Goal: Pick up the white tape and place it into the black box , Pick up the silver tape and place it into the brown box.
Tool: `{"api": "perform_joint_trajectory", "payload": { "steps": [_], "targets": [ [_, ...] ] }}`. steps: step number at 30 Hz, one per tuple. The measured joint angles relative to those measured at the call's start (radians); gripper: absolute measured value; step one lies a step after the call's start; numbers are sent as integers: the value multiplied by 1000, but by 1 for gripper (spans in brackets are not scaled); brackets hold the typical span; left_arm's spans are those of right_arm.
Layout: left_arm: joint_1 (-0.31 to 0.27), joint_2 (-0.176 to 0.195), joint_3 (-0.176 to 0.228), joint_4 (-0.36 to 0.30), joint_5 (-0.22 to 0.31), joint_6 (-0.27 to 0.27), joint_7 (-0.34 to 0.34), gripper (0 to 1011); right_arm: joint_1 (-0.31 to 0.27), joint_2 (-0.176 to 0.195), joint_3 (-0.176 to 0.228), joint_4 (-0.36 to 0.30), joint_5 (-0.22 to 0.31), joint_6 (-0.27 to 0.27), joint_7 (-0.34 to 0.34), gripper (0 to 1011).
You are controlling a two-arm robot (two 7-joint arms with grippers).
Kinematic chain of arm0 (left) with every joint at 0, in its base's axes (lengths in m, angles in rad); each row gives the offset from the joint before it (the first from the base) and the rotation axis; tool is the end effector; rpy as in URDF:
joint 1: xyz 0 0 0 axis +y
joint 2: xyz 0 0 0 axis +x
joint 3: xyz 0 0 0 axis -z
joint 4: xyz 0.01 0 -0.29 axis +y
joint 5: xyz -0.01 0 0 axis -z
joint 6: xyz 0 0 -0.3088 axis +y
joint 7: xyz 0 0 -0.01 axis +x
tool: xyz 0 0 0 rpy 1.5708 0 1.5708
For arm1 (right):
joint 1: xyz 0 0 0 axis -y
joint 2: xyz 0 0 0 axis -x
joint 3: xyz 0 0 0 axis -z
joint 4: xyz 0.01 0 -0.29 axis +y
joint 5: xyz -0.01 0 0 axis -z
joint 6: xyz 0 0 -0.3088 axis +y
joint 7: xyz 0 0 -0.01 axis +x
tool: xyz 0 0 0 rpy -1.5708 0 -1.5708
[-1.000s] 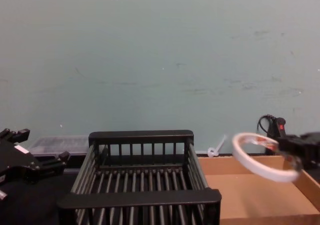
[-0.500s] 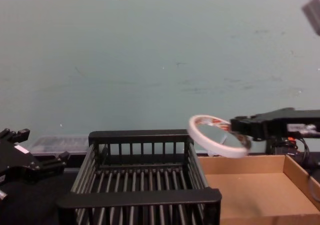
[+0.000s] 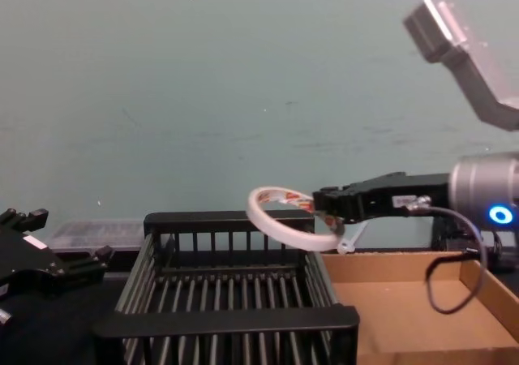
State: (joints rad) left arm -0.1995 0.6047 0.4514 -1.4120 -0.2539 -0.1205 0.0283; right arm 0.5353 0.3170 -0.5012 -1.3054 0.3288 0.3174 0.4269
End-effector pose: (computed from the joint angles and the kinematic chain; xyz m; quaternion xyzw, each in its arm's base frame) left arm 0.3581 0.0827 -0.3023 0.1415 -0.1325 0.5799 0.7913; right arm 0.4475 0.0238 -0.2160 -0.1385 0.0225 -0.3906 0.9098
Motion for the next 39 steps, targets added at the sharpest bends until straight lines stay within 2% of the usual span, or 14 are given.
{"api": "perform_joint_trajectory", "payload": {
  "steps": [10,28,37,39],
  "targets": [
    [0,0,0,0,0,0,0,1001,41,-45,-20,64,-23,-14,0,70],
    [0,0,0,0,0,0,0,1001,37,-40,-18,57,-21,-12,0,79],
    [0,0,0,0,0,0,0,1001,36,-39,-17,56,-19,-11,0,316],
    [0,0,0,0,0,0,0,1001,36,-39,-17,56,-19,-11,0,396]
  ]
}}
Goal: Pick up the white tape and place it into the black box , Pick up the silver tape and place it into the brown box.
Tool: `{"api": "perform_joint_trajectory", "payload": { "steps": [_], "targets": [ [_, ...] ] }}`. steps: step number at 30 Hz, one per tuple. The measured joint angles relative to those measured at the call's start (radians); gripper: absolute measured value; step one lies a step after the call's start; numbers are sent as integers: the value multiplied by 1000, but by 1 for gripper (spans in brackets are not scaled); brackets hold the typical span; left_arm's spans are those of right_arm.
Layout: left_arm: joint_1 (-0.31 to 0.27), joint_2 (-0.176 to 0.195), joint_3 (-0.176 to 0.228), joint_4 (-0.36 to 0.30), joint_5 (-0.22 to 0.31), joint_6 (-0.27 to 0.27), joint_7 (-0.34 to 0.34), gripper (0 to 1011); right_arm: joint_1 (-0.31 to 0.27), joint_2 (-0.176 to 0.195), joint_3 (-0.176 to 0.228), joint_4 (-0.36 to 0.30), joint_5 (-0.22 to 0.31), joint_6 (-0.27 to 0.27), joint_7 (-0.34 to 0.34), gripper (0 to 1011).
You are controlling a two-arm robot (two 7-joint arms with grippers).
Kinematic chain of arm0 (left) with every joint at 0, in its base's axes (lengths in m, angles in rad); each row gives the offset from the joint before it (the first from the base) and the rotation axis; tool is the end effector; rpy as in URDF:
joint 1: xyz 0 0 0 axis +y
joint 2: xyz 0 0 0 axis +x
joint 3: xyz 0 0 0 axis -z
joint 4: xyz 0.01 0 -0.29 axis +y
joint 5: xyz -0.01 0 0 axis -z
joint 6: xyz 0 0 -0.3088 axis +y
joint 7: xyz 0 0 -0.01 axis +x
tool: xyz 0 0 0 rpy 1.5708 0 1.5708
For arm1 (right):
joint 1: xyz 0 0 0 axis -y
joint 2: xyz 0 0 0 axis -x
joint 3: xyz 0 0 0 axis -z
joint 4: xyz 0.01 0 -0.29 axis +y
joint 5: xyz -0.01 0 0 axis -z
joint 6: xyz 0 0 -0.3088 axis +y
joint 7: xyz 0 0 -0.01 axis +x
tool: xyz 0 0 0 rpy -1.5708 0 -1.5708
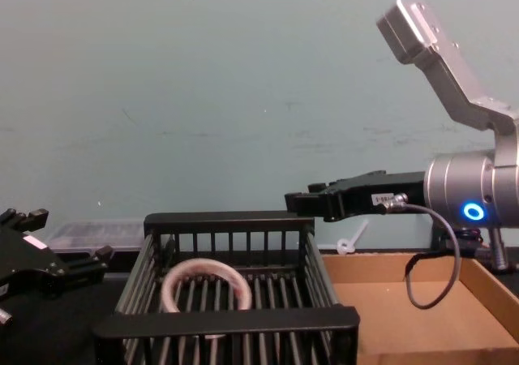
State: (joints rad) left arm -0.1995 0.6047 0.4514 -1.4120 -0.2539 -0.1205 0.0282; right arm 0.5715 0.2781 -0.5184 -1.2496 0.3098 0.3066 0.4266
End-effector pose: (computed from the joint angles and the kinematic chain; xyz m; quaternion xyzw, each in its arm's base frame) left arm 0.3581 0.0827 -0.3023 0.1415 -0.1324 0.5799 0.7913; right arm 0.4569 0.0370 -0.2167 -0.1407 0.0203 -0.3872 0.9110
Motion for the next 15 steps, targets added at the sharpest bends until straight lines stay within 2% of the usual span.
{"api": "perform_joint_trajectory", "payload": {
  "steps": [4,5,9,10,15],
  "targets": [
    [0,0,0,0,0,0,0,1002,0,0,0,-1,0,0,0,512],
    [0,0,0,0,0,0,0,1001,0,0,0,-1,0,0,0,580],
    [0,0,0,0,0,0,0,1002,-1,1,0,-1,1,0,0,656],
    [0,0,0,0,0,0,0,1001,-1,1,0,-1,1,1,0,712],
    [0,0,0,0,0,0,0,1001,-1,1,0,-1,1,1,0,844]
  ]
}}
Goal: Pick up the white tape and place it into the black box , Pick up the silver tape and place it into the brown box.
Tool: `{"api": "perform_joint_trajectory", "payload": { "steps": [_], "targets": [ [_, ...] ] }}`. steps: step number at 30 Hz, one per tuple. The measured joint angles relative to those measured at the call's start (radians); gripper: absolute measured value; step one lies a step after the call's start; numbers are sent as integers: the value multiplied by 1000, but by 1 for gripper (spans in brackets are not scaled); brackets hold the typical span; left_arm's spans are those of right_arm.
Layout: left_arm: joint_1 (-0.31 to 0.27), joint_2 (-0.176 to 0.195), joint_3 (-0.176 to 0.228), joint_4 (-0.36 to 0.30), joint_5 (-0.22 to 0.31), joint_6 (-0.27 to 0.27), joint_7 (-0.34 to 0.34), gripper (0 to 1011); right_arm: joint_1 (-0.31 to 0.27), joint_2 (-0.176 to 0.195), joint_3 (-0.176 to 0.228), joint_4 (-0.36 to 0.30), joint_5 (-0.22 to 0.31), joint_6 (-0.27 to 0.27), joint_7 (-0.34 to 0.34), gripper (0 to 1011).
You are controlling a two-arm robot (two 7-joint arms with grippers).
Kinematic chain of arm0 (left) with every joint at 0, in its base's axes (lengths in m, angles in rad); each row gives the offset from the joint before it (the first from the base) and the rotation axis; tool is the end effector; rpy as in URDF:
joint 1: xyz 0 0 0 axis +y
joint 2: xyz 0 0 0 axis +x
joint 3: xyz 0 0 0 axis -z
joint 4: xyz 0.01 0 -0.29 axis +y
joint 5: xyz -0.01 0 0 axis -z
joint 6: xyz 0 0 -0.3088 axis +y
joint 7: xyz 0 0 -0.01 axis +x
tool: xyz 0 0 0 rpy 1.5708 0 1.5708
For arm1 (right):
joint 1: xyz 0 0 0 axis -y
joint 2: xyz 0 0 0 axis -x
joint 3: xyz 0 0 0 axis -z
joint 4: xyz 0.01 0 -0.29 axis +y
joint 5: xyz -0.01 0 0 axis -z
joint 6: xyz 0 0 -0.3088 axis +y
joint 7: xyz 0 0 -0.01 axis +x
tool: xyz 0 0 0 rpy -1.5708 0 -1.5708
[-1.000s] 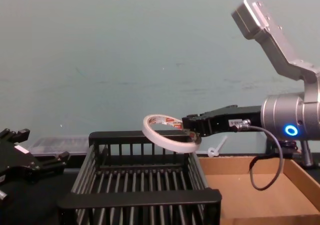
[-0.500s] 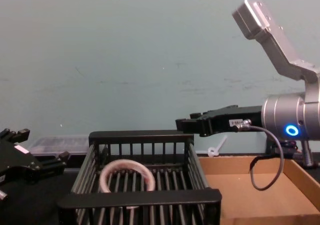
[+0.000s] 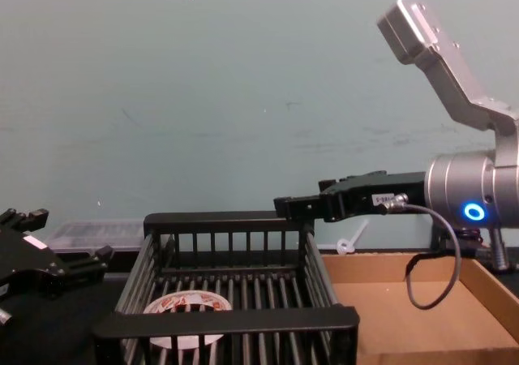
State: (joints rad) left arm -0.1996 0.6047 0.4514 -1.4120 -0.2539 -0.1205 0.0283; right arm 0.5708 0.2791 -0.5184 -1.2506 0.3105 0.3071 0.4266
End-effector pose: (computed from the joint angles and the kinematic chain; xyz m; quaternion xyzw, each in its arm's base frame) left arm 0.3581 0.0827 -0.3022 0.1415 -0.1325 0.5799 0.7913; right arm 0.4567 0.0367 -0.2167 -0.1408 0.0205 -0.3872 0.9109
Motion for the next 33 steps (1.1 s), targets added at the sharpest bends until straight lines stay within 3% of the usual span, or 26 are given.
{"api": "perform_joint_trajectory", "payload": {
  "steps": [6,18,26,33],
  "targets": [
    [0,0,0,0,0,0,0,1001,0,0,0,0,0,0,0,994],
    [0,0,0,0,0,0,0,1001,-5,3,3,-8,-1,1,-2,1002],
    [0,0,0,0,0,0,0,1001,-42,31,35,-84,10,37,-18,1002],
    [0,0,0,0,0,0,0,1001,-96,89,75,-194,44,117,-25,1002]
  ]
}}
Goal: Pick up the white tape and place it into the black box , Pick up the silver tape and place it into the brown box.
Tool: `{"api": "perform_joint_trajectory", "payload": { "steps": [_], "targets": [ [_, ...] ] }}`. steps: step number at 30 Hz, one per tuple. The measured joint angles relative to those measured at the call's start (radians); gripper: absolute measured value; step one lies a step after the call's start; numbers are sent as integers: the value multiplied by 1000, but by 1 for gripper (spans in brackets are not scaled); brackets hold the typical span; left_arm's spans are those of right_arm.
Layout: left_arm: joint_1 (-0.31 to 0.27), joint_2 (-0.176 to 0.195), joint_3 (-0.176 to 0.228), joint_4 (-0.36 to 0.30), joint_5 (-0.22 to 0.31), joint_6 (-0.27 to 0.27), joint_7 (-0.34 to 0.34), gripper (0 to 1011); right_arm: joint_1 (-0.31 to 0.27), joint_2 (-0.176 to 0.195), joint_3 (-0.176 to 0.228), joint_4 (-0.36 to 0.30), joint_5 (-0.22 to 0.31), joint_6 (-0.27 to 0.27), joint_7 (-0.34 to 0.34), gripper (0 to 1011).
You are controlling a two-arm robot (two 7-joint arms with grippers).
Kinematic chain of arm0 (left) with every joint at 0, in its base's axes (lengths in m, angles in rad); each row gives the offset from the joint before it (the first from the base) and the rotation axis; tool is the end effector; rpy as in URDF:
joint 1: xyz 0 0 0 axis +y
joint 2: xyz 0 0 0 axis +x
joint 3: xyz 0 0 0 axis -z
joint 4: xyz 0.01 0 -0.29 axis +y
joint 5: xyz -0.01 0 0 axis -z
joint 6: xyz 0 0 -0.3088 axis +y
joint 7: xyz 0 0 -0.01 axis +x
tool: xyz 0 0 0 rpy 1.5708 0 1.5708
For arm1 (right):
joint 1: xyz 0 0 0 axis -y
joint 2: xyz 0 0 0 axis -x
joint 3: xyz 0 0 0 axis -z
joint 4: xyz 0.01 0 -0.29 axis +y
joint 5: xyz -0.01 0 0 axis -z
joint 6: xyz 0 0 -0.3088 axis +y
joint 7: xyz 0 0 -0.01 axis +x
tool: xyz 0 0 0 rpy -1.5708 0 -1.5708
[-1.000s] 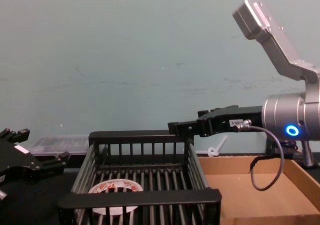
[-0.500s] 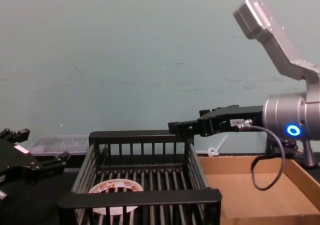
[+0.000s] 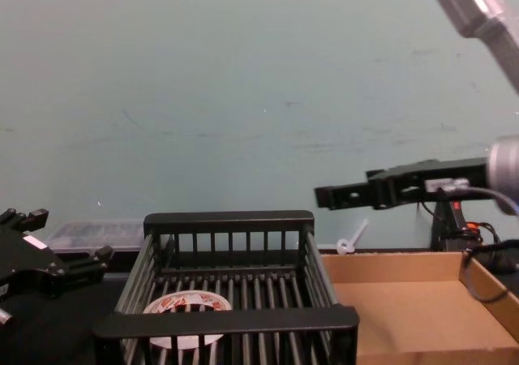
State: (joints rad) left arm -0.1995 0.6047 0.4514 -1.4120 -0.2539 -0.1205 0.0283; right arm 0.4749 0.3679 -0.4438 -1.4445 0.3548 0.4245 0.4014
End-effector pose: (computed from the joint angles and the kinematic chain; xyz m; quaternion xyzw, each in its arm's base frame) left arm 0.3581 0.0827 -0.3023 0.1415 -0.1325 0.5799 0.7913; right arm 0.4291 0.0072 -0.1968 -0.1429 0.0381 -0.4084 0.9008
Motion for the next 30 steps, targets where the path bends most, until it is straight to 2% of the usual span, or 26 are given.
{"api": "perform_joint_trajectory", "payload": {
  "steps": [4,6,7,12,13,19,23,30],
  "targets": [
    [0,0,0,0,0,0,0,1001,-32,41,19,-67,24,61,-3,1002],
    [0,0,0,0,0,0,0,1001,-64,78,31,-121,40,97,-3,1002],
    [0,0,0,0,0,0,0,1001,-64,78,31,-121,40,97,-3,1002],
    [0,0,0,0,0,0,0,1001,-137,160,46,-232,72,154,3,1002],
    [0,0,0,0,0,0,0,1001,-137,160,46,-232,72,154,3,1002],
    [0,0,0,0,0,0,0,1002,-210,246,47,-329,98,182,26,1002],
    [0,0,0,0,0,0,0,1001,-241,283,46,-366,113,192,35,1002],
    [0,0,0,0,0,0,0,1001,-273,323,25,-400,129,202,45,1002]
  ]
}}
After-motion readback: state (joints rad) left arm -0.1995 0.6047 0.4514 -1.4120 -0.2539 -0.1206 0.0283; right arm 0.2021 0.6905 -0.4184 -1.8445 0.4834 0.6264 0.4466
